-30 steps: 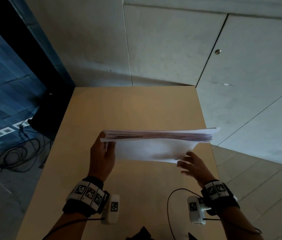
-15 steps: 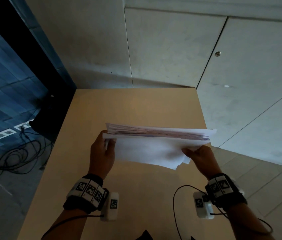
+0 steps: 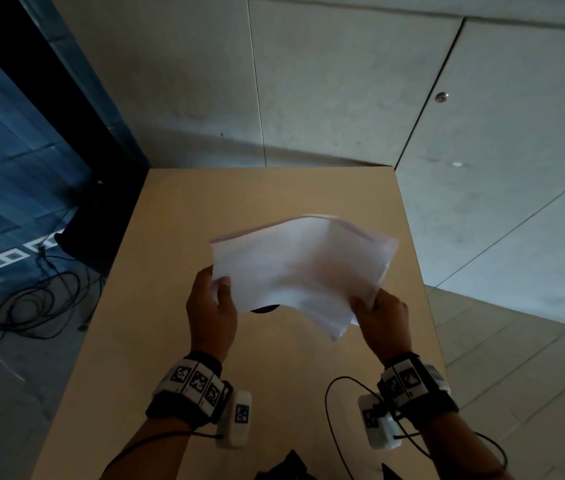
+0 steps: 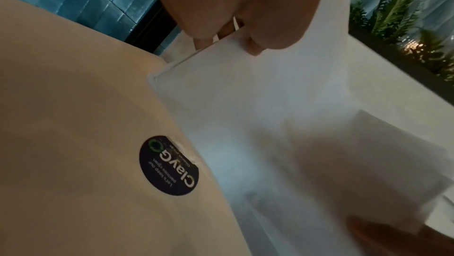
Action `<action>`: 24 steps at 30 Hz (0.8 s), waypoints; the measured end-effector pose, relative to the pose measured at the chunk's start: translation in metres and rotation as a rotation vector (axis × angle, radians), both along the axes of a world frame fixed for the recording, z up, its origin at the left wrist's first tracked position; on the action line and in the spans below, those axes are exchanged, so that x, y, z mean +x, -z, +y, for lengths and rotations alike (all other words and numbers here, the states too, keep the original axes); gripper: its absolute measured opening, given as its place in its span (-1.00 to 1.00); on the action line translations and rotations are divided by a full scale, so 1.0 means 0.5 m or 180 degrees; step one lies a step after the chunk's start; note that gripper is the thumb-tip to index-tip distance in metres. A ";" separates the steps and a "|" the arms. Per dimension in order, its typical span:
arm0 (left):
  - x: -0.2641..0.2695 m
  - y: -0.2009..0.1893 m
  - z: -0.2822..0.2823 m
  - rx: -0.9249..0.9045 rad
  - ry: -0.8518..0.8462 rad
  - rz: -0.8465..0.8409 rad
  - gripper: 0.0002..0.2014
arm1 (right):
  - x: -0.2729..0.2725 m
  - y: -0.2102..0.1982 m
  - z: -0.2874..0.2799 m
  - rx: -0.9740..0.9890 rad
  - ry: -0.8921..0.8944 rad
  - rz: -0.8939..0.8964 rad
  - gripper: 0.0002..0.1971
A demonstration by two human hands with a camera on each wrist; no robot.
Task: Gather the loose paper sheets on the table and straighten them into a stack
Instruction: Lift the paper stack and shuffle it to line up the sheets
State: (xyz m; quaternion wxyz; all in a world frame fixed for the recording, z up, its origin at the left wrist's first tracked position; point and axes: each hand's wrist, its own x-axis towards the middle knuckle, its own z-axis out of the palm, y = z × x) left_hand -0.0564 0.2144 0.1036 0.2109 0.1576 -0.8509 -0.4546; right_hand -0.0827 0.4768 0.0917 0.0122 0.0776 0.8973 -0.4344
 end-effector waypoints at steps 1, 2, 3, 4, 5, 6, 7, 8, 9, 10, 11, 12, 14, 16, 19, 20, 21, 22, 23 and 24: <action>0.001 0.002 0.007 0.0014 0.0012 0.0002 -0.78 | 0.002 0.003 -0.007 -0.0009 0.0071 0.0008 -0.71; 0.004 0.003 0.015 0.0010 0.0023 0.0002 -0.78 | 0.003 0.009 -0.012 -0.0044 0.0138 0.0009 -0.71; 0.006 0.004 0.021 0.0004 0.0039 -0.0001 -0.78 | 0.003 0.014 -0.016 -0.0085 0.0184 0.0019 -0.73; 0.010 0.006 0.027 0.0009 0.0061 -0.0008 -0.78 | 0.006 0.019 -0.018 -0.0108 0.0209 0.0045 -0.75; 0.012 0.007 0.030 0.0035 0.0078 -0.0007 -0.78 | 0.008 0.022 -0.019 -0.0125 0.0227 0.0083 -0.76; 0.014 0.009 0.031 0.0088 0.0092 0.0006 -0.77 | 0.011 0.023 -0.018 -0.0147 0.0249 0.0122 -0.78; 0.016 0.012 0.028 0.0158 0.0094 0.0025 -0.74 | 0.013 0.021 -0.016 -0.0160 0.0273 0.0168 -0.80; 0.018 0.013 0.024 0.0226 0.0093 0.0060 -0.71 | 0.017 0.017 -0.012 -0.0154 0.0295 0.0232 -0.82; 0.021 0.014 0.018 0.0276 0.0096 0.0096 -0.68 | 0.022 0.012 -0.008 -0.0143 0.0327 0.0314 -0.82; 0.025 0.015 0.013 0.0321 0.0102 0.0127 -0.67 | 0.028 0.009 -0.002 -0.0145 0.0368 0.0414 -0.82; 0.030 0.015 0.009 0.0356 0.0112 0.0145 -0.66 | 0.034 0.006 0.004 -0.0145 0.0395 0.0525 -0.83; 0.034 0.017 0.006 0.0375 0.0115 0.0141 -0.65 | 0.041 0.006 0.009 -0.0143 0.0396 0.0619 -0.84; 0.043 0.034 -0.001 0.0372 0.0126 0.0000 -0.66 | 0.052 0.018 0.015 -0.0171 0.0269 0.0515 -0.85; 0.051 0.063 -0.007 0.0296 0.0213 -0.0366 -0.68 | 0.056 0.049 0.023 -0.0180 0.0020 -0.0036 -0.78; 0.058 0.095 -0.015 0.0269 0.0267 -0.0792 -0.69 | 0.051 0.102 0.039 -0.0118 -0.0154 -0.0514 -0.72; 0.056 0.094 -0.017 0.0262 0.0237 -0.0816 -0.69 | 0.048 0.110 0.040 -0.0118 -0.0114 -0.0531 -0.74; 0.053 0.091 -0.018 0.0228 0.0215 -0.0811 -0.70 | 0.045 0.111 0.041 -0.0117 -0.0069 -0.0510 -0.75; 0.050 0.084 -0.019 0.0193 0.0211 -0.0775 -0.72 | 0.043 0.106 0.039 -0.0120 -0.0042 -0.0474 -0.76; 0.047 0.075 -0.019 0.0161 0.0218 -0.0710 -0.75 | 0.043 0.096 0.037 -0.0146 -0.0030 -0.0394 -0.78; 0.045 0.065 -0.019 0.0120 0.0212 -0.0620 -0.77 | 0.043 0.085 0.036 -0.0173 -0.0007 -0.0293 -0.79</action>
